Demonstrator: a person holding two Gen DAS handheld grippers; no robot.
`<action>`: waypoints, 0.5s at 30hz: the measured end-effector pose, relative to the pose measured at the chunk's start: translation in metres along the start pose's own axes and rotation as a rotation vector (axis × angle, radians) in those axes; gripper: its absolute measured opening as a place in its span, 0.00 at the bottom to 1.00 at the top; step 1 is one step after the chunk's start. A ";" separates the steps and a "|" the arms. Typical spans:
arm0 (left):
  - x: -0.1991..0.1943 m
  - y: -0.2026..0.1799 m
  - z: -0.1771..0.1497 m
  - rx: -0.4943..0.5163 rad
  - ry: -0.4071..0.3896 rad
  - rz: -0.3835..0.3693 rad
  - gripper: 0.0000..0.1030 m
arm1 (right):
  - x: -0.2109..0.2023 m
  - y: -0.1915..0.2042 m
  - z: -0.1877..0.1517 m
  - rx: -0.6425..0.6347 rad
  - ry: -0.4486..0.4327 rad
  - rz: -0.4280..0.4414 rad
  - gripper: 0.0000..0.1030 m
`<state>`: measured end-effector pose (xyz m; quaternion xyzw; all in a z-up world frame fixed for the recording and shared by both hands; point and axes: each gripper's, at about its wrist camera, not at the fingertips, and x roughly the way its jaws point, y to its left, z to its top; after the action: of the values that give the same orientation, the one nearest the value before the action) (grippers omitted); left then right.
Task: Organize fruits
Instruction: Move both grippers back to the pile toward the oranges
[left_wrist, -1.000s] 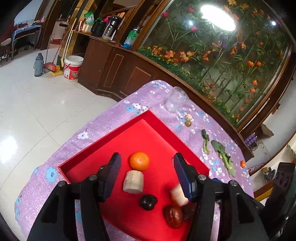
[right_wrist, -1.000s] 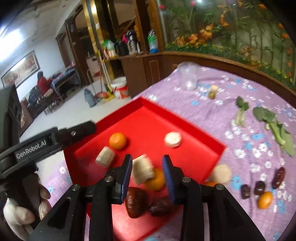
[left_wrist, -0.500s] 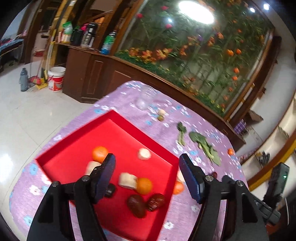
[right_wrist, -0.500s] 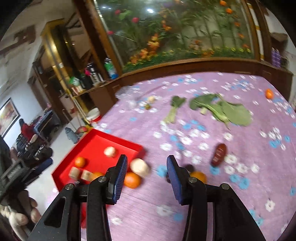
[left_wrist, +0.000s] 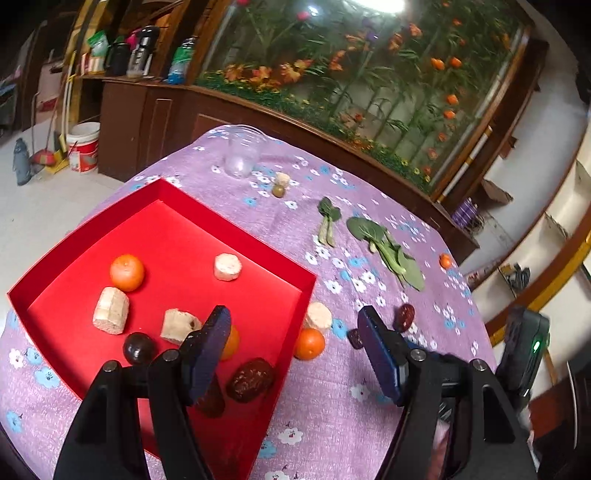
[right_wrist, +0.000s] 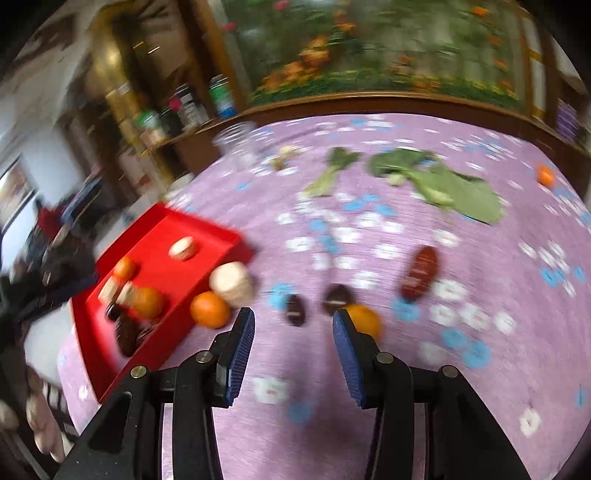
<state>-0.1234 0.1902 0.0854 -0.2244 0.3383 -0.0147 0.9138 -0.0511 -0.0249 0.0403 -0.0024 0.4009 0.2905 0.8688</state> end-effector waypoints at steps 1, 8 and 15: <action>-0.001 0.001 0.000 -0.003 -0.002 0.005 0.68 | 0.009 0.011 0.000 -0.046 0.016 0.021 0.47; 0.000 0.005 0.001 -0.012 0.004 0.013 0.68 | 0.053 0.046 -0.004 -0.169 0.091 0.027 0.47; 0.006 0.005 -0.002 -0.006 0.025 0.005 0.68 | 0.060 0.043 -0.001 -0.106 0.099 0.044 0.34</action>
<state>-0.1210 0.1933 0.0786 -0.2259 0.3504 -0.0144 0.9088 -0.0430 0.0407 0.0080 -0.0540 0.4275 0.3297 0.8400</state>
